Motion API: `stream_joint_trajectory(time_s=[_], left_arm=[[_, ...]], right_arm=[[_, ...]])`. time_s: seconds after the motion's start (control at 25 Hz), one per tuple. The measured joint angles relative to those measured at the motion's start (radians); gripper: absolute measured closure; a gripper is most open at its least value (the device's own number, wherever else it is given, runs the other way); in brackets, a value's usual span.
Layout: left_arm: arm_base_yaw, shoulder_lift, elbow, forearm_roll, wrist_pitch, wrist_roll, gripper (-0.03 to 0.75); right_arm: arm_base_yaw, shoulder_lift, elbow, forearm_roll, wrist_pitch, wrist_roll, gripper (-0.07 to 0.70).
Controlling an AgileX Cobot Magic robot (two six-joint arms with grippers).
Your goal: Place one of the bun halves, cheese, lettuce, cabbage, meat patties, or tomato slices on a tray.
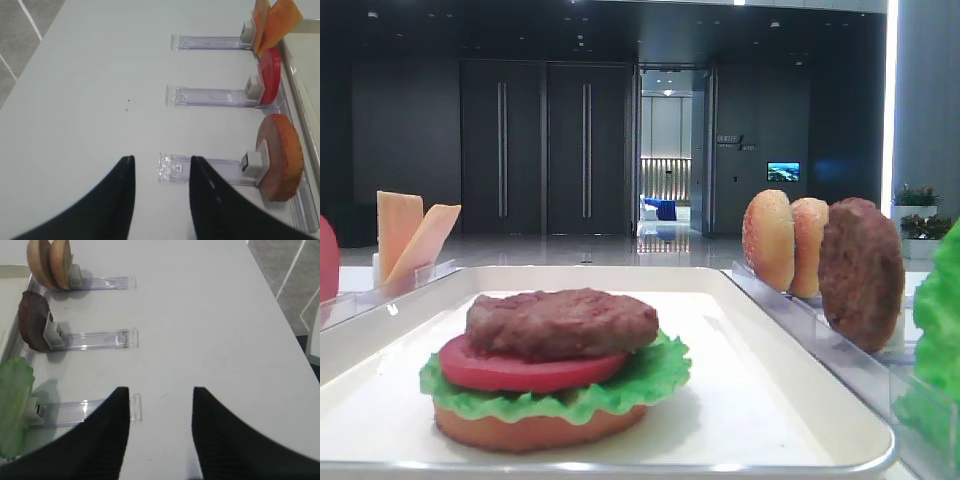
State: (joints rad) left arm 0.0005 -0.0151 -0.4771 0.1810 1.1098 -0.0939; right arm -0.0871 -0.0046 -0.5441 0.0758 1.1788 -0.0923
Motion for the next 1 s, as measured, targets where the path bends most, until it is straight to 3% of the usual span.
stream_joint_trajectory(time_s=[1.0], left_arm=[[0.000, 0.000, 0.000, 0.000, 0.000, 0.000, 0.433]], right_arm=[[0.028, -0.004, 0.037, 0.021, -0.038, -0.002, 0.344]])
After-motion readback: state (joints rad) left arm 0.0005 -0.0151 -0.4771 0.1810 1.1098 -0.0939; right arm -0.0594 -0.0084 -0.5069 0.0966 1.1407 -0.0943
